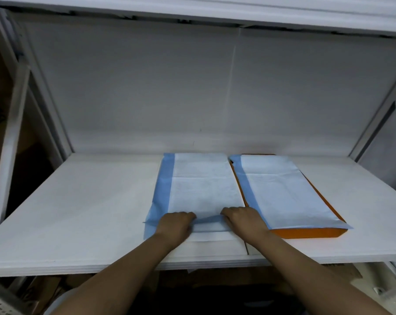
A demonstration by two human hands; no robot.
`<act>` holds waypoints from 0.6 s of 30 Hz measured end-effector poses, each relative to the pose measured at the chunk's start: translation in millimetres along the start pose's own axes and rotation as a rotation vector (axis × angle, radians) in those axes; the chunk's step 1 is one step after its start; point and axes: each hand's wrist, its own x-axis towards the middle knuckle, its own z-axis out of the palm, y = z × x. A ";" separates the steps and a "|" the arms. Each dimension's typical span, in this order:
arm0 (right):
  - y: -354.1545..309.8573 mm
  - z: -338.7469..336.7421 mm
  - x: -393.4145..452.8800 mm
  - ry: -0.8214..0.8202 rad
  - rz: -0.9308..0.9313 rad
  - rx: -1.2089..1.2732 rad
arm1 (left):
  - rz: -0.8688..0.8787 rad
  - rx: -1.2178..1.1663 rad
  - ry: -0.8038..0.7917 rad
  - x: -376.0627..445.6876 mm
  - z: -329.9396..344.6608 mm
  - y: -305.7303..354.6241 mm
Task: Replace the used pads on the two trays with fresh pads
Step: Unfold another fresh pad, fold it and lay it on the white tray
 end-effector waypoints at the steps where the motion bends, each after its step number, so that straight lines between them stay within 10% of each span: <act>1: -0.1 -2.0 -0.9 0.001 -0.008 0.057 | 0.008 0.049 0.083 1.6 2.5 -5.1; 8: 13.6 -33.8 -0.7 0.220 0.828 0.689 | 0.010 -0.063 0.306 1.4 3.2 -19.9; 10: 24.6 -40.9 4.0 0.032 0.976 0.817 | -0.005 -0.097 0.341 1.7 3.7 -21.5; 13: 26.8 -50.3 6.7 -0.255 1.088 1.301 | -0.007 -0.139 0.377 2.7 6.8 -22.0; 18: 22.7 -48.8 6.4 -0.278 1.097 1.741 | 0.052 -0.129 0.367 -0.9 9.6 -20.7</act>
